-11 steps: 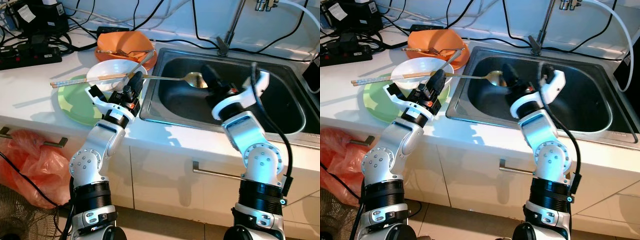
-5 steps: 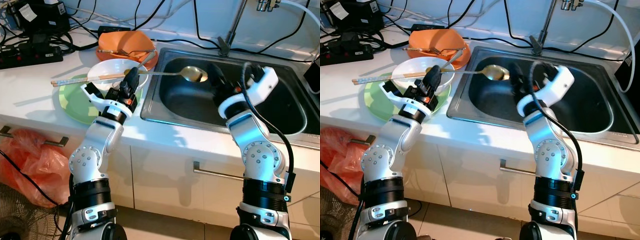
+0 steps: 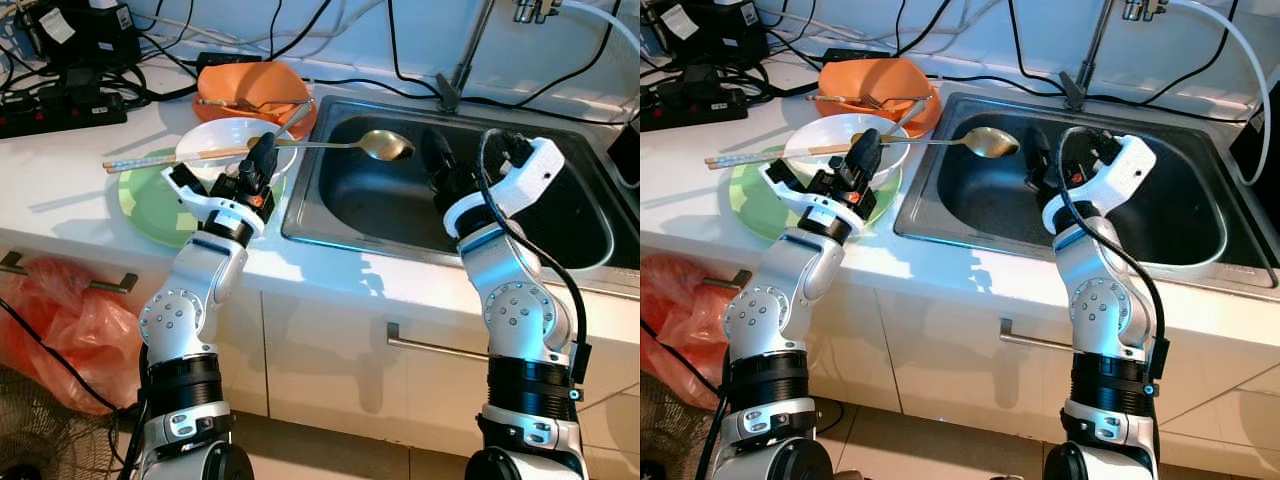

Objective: Kitchen organization

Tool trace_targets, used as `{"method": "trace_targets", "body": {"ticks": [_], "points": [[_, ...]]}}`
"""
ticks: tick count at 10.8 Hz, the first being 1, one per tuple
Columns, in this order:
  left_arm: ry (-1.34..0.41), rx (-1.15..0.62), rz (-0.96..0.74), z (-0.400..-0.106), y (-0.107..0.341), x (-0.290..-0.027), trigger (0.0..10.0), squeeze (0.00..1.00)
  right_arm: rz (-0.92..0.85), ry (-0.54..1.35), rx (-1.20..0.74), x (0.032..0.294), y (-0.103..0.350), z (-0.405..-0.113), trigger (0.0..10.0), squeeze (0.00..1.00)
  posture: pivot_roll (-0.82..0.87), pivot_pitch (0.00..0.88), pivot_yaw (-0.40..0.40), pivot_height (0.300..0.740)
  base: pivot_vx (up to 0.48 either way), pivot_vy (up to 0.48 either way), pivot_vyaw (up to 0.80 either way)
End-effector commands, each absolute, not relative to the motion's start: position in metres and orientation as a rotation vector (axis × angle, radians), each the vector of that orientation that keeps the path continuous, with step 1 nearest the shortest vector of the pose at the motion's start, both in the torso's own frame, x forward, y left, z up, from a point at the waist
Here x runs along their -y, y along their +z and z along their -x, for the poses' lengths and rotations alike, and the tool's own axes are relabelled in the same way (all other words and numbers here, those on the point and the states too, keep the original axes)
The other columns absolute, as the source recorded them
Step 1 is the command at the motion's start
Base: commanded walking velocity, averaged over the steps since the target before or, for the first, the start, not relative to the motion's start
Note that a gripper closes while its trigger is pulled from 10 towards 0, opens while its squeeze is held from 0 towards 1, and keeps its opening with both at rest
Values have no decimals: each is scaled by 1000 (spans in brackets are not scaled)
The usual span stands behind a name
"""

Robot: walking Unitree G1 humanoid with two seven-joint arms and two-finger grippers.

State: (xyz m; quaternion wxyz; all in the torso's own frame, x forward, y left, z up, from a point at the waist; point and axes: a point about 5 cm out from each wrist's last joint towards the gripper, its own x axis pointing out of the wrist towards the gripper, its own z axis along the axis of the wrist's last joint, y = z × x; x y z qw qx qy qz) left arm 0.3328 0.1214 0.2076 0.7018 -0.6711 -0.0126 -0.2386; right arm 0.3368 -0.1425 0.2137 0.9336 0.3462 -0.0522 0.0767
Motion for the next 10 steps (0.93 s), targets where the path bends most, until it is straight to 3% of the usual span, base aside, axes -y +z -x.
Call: {"method": "trace_targets", "body": {"ticks": [1, 6, 10], "points": [[-551, 27, 1488, -334, 212, -116, 0, 0, -716, 170, 111, 141, 214, -336, 10000, 1000, 59, 69, -62, 740, 0, 0, 0], [-553, 36, 1490, -335, 215, -114, 0, 0, -1182, 280, 49, 119, 214, -334, 10000, 1000, 63, 71, -62, 740, 0, 0, 0], [-555, 34, 1491, -335, 215, -112, 0, 0, -1325, 330, 28, 116, 216, -332, 10000, 1000, 65, 74, -63, 740, 0, 0, 0]]}}
